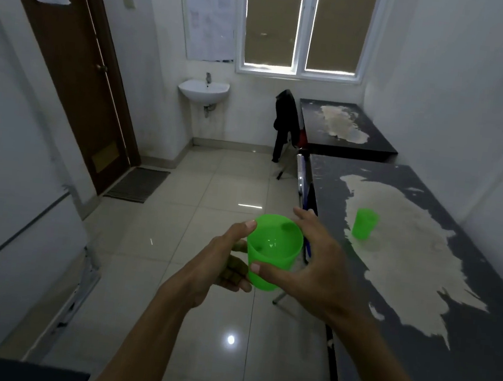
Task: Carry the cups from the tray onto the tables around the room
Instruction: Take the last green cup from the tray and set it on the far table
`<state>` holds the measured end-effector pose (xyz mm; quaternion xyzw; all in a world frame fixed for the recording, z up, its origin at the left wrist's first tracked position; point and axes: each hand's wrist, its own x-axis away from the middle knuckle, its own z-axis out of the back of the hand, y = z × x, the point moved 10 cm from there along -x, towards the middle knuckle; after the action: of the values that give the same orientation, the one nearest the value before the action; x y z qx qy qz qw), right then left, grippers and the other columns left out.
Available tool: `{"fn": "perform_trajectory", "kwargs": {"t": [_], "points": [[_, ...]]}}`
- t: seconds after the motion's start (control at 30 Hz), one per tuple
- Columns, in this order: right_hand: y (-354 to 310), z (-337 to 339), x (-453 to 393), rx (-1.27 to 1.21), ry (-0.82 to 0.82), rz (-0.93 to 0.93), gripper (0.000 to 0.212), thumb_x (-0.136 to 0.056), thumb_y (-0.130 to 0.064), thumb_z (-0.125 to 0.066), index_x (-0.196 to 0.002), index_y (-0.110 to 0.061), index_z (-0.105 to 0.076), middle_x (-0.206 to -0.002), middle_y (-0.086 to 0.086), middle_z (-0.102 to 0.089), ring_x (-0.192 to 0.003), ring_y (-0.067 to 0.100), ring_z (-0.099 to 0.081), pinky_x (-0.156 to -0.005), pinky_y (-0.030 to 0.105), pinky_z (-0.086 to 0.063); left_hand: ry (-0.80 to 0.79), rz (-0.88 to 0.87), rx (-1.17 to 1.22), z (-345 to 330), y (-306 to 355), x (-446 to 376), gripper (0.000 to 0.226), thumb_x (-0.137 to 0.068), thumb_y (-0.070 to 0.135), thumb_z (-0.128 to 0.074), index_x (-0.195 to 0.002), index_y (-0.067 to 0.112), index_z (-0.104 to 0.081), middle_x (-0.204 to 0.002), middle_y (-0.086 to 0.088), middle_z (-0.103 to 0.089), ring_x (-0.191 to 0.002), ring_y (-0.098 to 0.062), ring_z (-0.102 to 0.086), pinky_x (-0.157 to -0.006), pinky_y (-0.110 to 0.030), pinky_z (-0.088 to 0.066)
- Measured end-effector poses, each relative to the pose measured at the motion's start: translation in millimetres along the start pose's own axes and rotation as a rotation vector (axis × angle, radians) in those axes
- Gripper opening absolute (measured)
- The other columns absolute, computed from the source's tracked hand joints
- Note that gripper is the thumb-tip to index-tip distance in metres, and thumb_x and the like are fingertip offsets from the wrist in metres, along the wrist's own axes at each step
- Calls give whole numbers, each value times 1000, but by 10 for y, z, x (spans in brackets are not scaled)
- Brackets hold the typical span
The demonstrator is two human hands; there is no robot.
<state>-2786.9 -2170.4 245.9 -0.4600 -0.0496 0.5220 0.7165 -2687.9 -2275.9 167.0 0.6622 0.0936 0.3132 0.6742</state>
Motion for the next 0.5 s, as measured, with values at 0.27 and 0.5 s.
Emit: {"fn": "perform_trajectory", "kwargs": {"t": [0.27,0.5], "points": [[612,-366,-1342,34,-66,-19,92,-61,-53,-84,-138,-20,-45,-152,-2,-36,-142,13,-28,-115,42,-29,4,35,12,571,170,-1371,88,-63,85,-41,-114,17,-63,-92,-28,-69,-73,-27,-65,-78,-40,-51],[1141,-850,-2650,26,-32,-19,96,-57,-59,-83,-138,-22,-45,-152,-4,-37,-142,10,-26,-115,40,-28,2,18,6,1284,384,-2655,90,-66,84,-40,-116,13,-63,-82,-21,-68,-68,-24,-64,-76,-39,-51]]}}
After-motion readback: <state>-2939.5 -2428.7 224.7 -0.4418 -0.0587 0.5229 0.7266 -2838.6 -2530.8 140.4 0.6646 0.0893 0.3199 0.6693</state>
